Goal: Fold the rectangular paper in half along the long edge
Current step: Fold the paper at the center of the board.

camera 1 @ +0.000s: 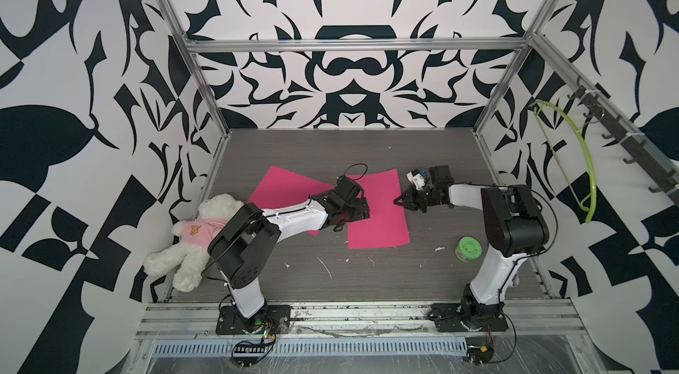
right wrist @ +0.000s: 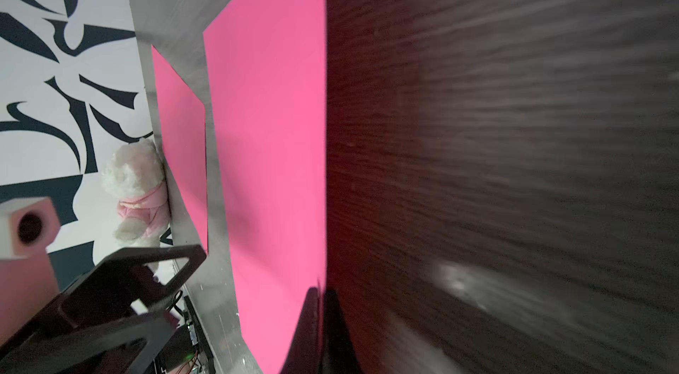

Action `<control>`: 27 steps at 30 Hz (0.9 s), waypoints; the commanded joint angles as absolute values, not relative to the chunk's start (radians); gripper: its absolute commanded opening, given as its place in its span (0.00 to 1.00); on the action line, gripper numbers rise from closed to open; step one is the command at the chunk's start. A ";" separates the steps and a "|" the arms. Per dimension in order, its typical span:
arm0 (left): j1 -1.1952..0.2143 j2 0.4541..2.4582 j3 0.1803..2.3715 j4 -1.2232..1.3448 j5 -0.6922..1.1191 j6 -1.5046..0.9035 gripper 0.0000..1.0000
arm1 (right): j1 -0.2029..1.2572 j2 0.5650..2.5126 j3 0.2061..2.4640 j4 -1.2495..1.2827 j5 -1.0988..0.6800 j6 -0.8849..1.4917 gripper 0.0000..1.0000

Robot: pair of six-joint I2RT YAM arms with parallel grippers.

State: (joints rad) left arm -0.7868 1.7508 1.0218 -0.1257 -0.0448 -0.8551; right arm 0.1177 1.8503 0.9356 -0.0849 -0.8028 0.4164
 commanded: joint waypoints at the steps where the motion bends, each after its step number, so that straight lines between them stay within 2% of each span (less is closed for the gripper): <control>1: -0.764 1.784 1.040 -0.217 -0.053 -0.820 0.75 | 0.133 1.834 0.970 -0.150 -0.833 0.370 0.00; 6: -0.758 1.821 1.038 -0.248 -0.071 -0.821 0.63 | 0.134 1.827 0.964 -0.131 -0.817 0.391 0.00; 8: -0.758 1.835 1.036 -0.245 -0.065 -0.821 0.58 | 0.134 1.821 0.959 -0.125 -0.811 0.397 0.05; 12: -0.758 1.862 1.046 -0.253 -0.052 -0.818 0.44 | 0.133 1.797 0.938 -0.100 -0.789 0.416 0.20; 21: -0.758 1.875 1.039 -0.268 -0.052 -0.818 0.41 | 0.126 1.757 0.896 -0.009 -0.757 0.483 0.39; 27: -0.758 1.876 1.038 -0.271 -0.054 -0.820 0.40 | 0.119 1.752 0.882 0.014 -0.754 0.496 0.39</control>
